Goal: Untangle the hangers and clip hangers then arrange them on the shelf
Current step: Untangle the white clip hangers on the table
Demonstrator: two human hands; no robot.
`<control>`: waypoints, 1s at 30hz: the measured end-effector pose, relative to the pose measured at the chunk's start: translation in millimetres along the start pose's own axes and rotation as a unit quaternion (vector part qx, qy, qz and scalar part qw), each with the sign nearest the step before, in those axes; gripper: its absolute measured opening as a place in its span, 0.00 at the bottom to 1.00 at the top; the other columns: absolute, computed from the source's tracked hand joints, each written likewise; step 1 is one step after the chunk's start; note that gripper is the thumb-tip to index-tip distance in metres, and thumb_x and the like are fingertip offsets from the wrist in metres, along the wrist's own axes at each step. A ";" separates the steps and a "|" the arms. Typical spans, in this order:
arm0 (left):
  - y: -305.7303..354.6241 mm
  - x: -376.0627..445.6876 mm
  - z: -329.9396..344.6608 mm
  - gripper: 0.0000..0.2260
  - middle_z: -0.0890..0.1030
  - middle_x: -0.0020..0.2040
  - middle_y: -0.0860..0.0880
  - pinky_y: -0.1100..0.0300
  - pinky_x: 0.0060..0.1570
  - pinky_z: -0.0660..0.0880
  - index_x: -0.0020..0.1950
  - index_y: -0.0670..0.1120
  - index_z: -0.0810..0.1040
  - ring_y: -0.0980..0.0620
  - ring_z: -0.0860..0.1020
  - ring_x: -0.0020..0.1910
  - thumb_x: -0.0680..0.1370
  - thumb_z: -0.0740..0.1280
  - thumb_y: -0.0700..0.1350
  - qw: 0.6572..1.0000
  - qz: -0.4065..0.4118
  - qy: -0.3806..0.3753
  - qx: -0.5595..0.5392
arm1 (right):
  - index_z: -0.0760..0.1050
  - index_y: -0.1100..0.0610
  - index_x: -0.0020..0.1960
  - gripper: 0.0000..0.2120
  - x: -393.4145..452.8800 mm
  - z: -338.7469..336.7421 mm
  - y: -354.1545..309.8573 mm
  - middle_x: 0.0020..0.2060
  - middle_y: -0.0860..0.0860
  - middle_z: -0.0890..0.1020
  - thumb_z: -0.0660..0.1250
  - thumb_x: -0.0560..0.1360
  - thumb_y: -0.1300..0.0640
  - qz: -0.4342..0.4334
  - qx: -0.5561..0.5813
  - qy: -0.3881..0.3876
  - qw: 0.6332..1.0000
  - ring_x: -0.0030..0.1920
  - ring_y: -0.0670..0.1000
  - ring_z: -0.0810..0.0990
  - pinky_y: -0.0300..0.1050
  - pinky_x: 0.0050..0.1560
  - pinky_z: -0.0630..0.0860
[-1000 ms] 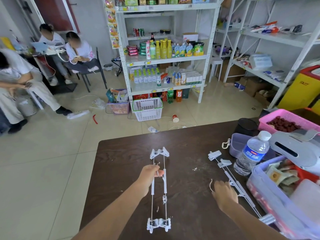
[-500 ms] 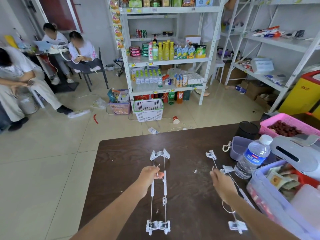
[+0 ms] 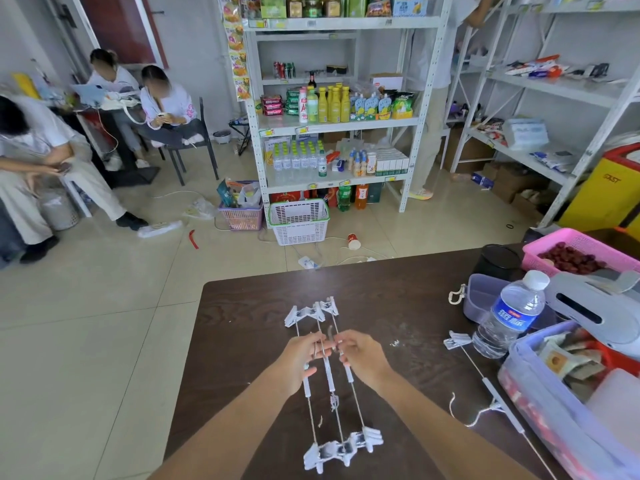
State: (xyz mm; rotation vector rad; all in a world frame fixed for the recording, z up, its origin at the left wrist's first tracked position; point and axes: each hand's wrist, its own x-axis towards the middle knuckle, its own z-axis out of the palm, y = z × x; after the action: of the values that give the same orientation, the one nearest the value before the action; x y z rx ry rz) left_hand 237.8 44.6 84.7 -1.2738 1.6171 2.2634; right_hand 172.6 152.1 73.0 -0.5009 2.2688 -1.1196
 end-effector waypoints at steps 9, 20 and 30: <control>0.5 5.7 -3.6 0.10 0.82 0.50 0.49 0.48 0.69 0.57 0.45 0.47 0.72 0.49 0.73 0.56 0.81 0.54 0.45 1.000 -0.001 -0.025 0.001 | 0.77 0.54 0.57 0.16 3.4 -34.7 37.4 0.58 0.53 0.80 0.56 0.76 0.64 0.038 -0.179 0.091 0.979 0.58 0.54 0.79 0.42 0.56 0.73; -1.2 15.6 -2.6 0.10 0.81 0.53 0.48 0.48 0.69 0.57 0.45 0.46 0.72 0.49 0.74 0.56 0.81 0.54 0.45 1.000 0.002 -0.024 0.014 | 0.71 0.58 0.63 0.17 -27.3 -69.7 148.6 0.62 0.54 0.74 0.62 0.78 0.51 0.244 -0.323 0.102 0.909 0.66 0.54 0.72 0.46 0.60 0.72; -1.5 14.1 -6.3 0.10 0.82 0.50 0.48 0.48 0.68 0.58 0.43 0.47 0.72 0.48 0.75 0.54 0.81 0.55 0.45 1.000 0.003 -0.004 0.010 | 0.75 0.62 0.59 0.16 -10.6 -65.3 107.4 0.59 0.60 0.79 0.57 0.78 0.55 0.247 -0.203 0.118 0.940 0.61 0.59 0.76 0.47 0.56 0.74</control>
State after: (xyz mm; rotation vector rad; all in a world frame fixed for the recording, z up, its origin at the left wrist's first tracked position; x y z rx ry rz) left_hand 232.9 34.8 73.7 -1.2550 1.6395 2.2459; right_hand 131.1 259.7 22.0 0.0709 2.6399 -0.4808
